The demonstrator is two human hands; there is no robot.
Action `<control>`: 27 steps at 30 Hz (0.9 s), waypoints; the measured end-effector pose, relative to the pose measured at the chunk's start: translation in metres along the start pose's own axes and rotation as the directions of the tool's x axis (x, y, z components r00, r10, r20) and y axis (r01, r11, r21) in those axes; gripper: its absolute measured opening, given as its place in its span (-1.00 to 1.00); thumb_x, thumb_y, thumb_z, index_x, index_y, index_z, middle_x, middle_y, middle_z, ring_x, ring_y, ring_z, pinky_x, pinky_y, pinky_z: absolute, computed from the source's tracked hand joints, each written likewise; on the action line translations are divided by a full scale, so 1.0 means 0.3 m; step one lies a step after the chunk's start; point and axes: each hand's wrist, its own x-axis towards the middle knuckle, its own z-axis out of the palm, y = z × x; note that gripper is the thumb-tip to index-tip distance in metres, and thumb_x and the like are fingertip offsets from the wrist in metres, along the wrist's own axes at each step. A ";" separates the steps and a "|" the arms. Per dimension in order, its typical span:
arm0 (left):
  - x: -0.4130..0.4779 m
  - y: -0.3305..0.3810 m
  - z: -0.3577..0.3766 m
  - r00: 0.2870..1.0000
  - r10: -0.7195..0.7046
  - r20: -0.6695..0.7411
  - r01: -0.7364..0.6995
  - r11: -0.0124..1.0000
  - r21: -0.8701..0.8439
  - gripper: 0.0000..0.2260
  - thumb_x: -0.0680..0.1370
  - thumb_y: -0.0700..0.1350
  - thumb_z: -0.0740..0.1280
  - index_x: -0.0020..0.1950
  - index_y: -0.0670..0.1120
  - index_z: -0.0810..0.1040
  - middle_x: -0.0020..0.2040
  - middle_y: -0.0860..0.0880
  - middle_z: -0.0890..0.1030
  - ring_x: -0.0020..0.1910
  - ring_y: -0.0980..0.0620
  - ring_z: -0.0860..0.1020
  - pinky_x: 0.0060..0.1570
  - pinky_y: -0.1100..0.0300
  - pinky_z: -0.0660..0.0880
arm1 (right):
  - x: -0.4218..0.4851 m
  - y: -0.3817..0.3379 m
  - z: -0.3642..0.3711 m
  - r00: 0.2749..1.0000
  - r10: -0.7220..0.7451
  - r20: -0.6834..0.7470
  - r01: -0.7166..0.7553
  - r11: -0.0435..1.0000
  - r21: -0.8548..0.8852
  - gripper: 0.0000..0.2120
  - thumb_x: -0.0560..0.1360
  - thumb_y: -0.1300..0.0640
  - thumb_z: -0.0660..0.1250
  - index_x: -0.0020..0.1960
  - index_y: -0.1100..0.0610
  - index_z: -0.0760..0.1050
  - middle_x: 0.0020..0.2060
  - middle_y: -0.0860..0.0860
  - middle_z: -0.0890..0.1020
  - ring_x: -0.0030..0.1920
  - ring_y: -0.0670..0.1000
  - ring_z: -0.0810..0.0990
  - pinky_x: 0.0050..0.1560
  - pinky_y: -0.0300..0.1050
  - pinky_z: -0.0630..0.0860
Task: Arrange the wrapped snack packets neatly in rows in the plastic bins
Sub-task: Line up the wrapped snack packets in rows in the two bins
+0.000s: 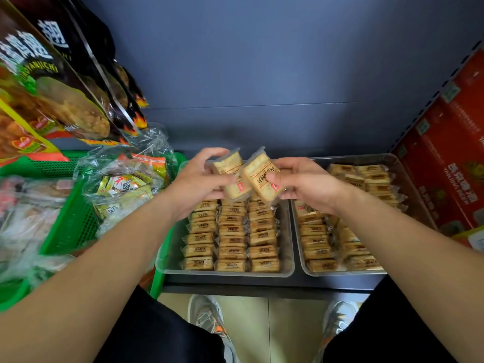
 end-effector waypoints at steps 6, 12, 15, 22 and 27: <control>0.024 -0.002 0.009 0.998 -0.033 0.050 0.042 0.985 -0.170 -0.65 0.64 -0.25 0.21 0.42 -0.05 0.46 0.23 -0.18 0.65 0.12 -0.18 0.68 0.22 -0.17 0.57 | 0.049 0.012 0.027 0.998 -0.052 -0.045 0.053 0.999 0.001 -0.61 0.46 0.08 0.48 0.27 0.10 0.56 0.13 0.03 0.70 0.12 0.03 0.70 0.21 0.08 0.61; 0.024 -0.011 0.002 0.995 -0.014 0.095 0.031 0.984 -0.174 -0.69 0.66 -0.05 0.23 0.38 -0.04 0.52 0.26 -0.14 0.64 0.16 -0.17 0.67 0.25 -0.16 0.55 | 0.073 0.027 0.039 0.998 -0.036 -0.055 0.028 0.990 -0.140 -0.63 0.41 0.01 0.55 0.17 0.04 0.58 0.08 -0.04 0.70 0.09 -0.02 0.70 0.26 0.11 0.57; 0.018 -0.023 0.007 0.990 -0.002 0.141 0.015 0.996 -0.092 -0.46 0.48 0.13 0.51 0.38 -0.01 0.48 0.27 -0.09 0.63 0.18 -0.10 0.66 0.28 -0.16 0.53 | 0.073 0.023 0.044 0.999 -0.042 -0.027 0.039 0.994 -0.105 -0.51 0.32 -0.02 0.57 0.17 0.10 0.56 0.10 0.03 0.69 0.08 0.02 0.71 0.20 0.08 0.61; 0.026 -0.029 0.004 0.988 0.028 0.155 0.000 0.984 -0.179 -0.46 0.44 -0.10 0.51 0.40 -0.08 0.47 0.29 -0.14 0.62 0.20 -0.13 0.65 0.28 -0.17 0.54 | 0.088 0.010 0.059 0.996 0.046 0.081 -0.044 0.999 -0.026 -0.30 0.30 -0.08 0.57 0.36 0.09 0.46 0.15 0.02 0.70 0.15 0.03 0.69 0.26 0.12 0.58; 0.035 -0.024 -0.019 0.988 0.060 0.144 -0.043 0.992 -0.116 -0.46 0.43 -0.07 0.51 0.39 -0.07 0.50 0.27 -0.08 0.63 0.23 -0.03 0.64 0.25 -0.06 0.56 | 0.097 -0.012 0.048 0.996 0.038 0.080 -0.032 0.997 -0.071 -0.49 0.39 0.02 0.55 0.29 0.12 0.55 0.10 0.04 0.72 0.13 0.04 0.70 0.28 0.12 0.56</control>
